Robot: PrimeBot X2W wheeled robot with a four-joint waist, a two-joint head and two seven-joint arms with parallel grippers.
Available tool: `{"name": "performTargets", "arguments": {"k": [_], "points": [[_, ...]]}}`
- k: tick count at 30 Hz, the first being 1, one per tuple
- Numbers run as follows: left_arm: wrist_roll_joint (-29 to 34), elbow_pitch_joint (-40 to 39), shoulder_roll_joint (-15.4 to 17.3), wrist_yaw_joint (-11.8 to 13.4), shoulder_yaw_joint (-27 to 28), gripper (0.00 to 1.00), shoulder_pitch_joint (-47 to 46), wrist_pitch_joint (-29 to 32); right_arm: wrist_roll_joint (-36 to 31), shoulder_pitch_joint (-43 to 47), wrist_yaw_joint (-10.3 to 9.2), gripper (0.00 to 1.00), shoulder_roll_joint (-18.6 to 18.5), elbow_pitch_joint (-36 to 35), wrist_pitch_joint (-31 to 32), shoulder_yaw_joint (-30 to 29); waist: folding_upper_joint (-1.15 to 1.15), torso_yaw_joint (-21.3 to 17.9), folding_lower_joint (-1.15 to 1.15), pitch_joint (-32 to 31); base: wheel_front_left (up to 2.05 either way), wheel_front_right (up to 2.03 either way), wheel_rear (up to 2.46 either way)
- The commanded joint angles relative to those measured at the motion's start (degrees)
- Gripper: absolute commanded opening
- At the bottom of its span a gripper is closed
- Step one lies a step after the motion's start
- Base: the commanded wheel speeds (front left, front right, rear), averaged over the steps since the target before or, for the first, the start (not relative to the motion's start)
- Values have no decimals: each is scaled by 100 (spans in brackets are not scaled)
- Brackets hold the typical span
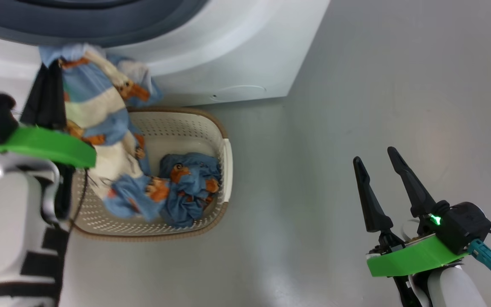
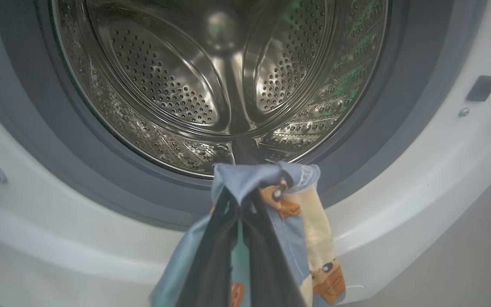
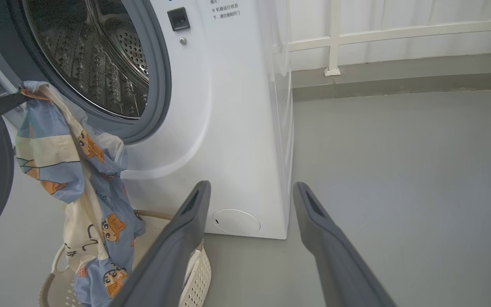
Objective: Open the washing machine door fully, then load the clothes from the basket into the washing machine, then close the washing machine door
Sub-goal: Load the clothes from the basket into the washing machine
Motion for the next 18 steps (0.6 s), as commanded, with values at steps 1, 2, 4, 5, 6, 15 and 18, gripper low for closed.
{"name": "performTargets", "arguments": {"k": [1, 2, 4, 5, 6, 15, 18], "points": [[45, 1, 286, -51, 159, 0, -294, 49, 92, -48, 9, 100, 8, -146, -27, 162, 0, -271, 0, 256, 0, 0, 0], [42, 103, 325, -76, 143, 0, -453, 101, 104, -66, 9, 100, 8, -145, -27, 178, 0, -310, 0, 286, 0, 0, 0], [74, 284, 399, -114, 84, 0, -773, 198, 131, -100, 9, 100, 8, -155, -27, 198, 0, -372, 0, 350, 0, 0, 0], [113, 371, 443, -130, 38, 0, -933, 248, 144, -118, 9, 100, 8, -162, -27, 206, 0, -401, 0, 384, 0, 0, 0], [113, 464, 457, -142, 16, 0, -1092, 304, 153, -136, 9, 100, 8, -167, -27, 214, 0, -423, 0, 418, 0, 0, 0], [176, 1349, 620, -186, -135, 0, -2472, 787, 242, -271, 9, 100, 8, -159, -27, 358, 0, -667, 0, 681, 0, 0, 0], [221, 1667, 691, -166, -171, 0, -2903, 930, 268, -282, 9, 100, 8, -141, -27, 406, 0, -750, 0, 769, 0, 0, 0]]}}
